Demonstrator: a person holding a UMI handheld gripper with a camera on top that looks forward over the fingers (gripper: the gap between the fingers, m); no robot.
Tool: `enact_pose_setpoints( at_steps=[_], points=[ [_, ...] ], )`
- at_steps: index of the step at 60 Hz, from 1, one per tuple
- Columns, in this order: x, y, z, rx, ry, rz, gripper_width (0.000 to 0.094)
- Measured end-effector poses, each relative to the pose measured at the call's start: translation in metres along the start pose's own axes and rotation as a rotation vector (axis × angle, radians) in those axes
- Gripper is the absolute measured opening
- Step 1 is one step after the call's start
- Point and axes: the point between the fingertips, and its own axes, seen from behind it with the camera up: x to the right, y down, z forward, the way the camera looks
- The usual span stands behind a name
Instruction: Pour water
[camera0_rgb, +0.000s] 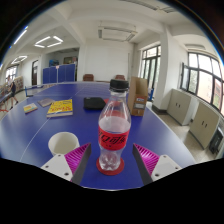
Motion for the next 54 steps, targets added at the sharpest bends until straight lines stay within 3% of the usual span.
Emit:
enact_pose_setpoints(
  at_steps=[21,32,54],
  points=[
    [-0.046,0.004,-0.225,-0.099,0.059,0.028,0.0853],
    [-0.068,0.011,-0.335,-0.091,0.109,0.011,0.0850],
    [-0.086,0.030,-0.428,-0.079,0.145,0.016,0.0854]
  ],
)
